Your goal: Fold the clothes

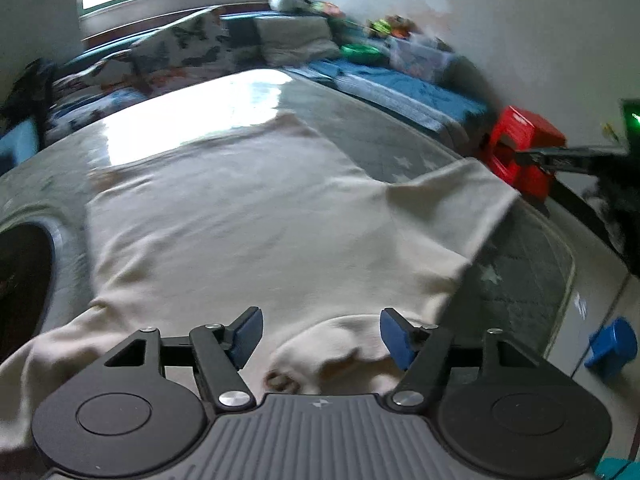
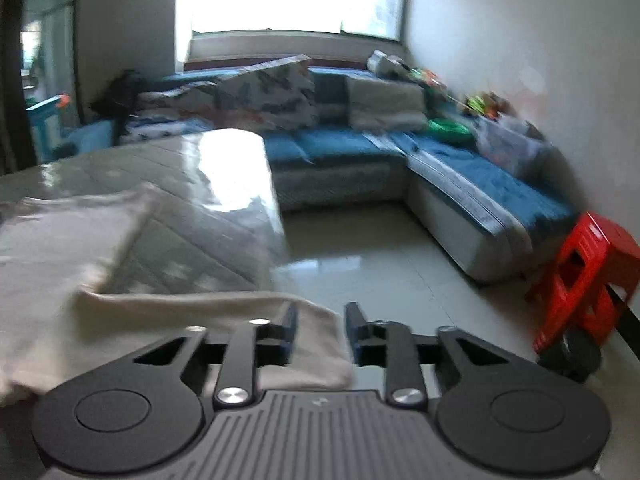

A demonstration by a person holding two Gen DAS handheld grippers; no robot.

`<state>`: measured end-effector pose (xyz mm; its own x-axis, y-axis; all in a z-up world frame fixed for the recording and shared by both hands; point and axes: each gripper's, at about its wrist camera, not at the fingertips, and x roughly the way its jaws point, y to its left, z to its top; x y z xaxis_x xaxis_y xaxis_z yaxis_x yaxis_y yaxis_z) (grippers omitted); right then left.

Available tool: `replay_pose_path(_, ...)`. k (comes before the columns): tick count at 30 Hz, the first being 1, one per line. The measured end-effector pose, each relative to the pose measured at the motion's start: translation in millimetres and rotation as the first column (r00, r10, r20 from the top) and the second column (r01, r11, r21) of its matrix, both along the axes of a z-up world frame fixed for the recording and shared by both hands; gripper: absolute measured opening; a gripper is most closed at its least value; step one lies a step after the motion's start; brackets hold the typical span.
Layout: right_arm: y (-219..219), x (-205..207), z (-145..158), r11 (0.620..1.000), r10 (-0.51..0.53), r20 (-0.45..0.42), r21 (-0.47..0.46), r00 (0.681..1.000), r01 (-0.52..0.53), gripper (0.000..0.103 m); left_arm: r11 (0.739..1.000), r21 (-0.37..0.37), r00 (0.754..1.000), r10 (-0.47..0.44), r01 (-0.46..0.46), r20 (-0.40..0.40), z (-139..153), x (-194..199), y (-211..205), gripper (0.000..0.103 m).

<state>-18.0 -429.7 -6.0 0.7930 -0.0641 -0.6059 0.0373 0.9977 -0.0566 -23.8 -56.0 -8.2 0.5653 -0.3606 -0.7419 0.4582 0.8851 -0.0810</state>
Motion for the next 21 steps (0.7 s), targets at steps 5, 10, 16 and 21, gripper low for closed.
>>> replay_pose_path(5, 53.0, -1.9, 19.6, 0.981, 0.192, 0.028, 0.031, 0.981, -0.192, 0.05, 0.986, -0.016, 0.986, 0.167, -0.167, -0.001, 3.4, -6.9, 51.7, 0.071)
replay_pose_path(10, 120.5, 0.9, 24.1, 0.909, 0.415, 0.012, 0.047, 0.91, -0.415, 0.05, 0.931, -0.006, 0.931, 0.365, -0.365, 0.007, 6.4, -17.0, 115.7, 0.071)
replay_pose_path(16, 202.1, -0.7, 24.8, 0.766, 0.643, -0.027, 0.033, 0.765, -0.642, 0.05, 0.811, 0.02, 0.811, 0.585, -0.585, 0.031, 5.4, -28.5, 187.1, 0.072)
replay_pose_path(21, 272.9, -17.0, 22.8, 0.602, 0.796, -0.069, -0.004, 0.601, -0.798, 0.047, 0.718, 0.005, 0.718, 0.696, -0.696, 0.015, -0.6, -30.6, 231.2, 0.072)
